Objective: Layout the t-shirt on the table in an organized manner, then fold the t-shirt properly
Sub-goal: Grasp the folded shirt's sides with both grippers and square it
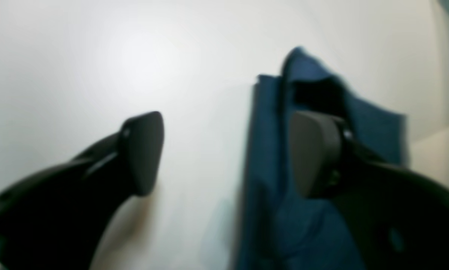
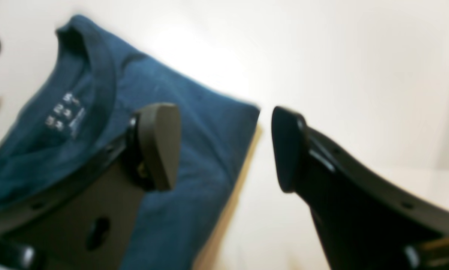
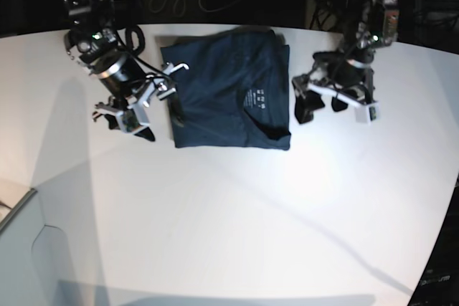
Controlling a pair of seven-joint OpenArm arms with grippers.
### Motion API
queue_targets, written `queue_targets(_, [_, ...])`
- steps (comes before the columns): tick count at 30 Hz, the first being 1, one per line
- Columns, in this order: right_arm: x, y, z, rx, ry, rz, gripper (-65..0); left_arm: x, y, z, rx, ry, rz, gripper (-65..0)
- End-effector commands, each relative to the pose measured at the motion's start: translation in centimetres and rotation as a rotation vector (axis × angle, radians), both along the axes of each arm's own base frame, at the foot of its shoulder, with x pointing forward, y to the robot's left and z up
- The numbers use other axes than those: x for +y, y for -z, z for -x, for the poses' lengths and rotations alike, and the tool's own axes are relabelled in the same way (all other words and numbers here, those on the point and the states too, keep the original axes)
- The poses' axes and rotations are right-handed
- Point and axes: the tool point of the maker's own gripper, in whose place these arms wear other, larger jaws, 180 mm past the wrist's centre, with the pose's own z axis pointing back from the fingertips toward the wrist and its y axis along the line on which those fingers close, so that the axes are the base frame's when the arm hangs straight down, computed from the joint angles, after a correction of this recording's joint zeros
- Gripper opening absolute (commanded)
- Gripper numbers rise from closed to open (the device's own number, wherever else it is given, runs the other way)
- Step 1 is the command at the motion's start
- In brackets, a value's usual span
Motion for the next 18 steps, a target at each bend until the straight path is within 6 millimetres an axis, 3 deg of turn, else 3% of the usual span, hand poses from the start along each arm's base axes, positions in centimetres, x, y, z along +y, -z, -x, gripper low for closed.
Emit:
queue_targets(1, [-0.3,-1.3,-0.2,-0.04,0.01,-0.015,-26.1,-0.2,-0.7,-0.7,-0.015,-0.002,0.035,-12.2])
queue_targets(9, [-2.4,-1.4,0.5,-0.036,0.063,0.009,-26.1,-4.3,1.4,-0.5,0.073,0.057,0.172,-12.2])
queue_targets(13, [-2.5,-0.7,1.3,-0.013,0.062,0.011,-26.1,-5.1,3.2,0.6,0.127,0.074,0.174,-12.3])
queue_targets(18, [-2.5,-0.4,1.7,-0.001,0.062,0.013,-26.2,-5.3,3.7,0.6,0.145,0.081,0.173,-14.9])
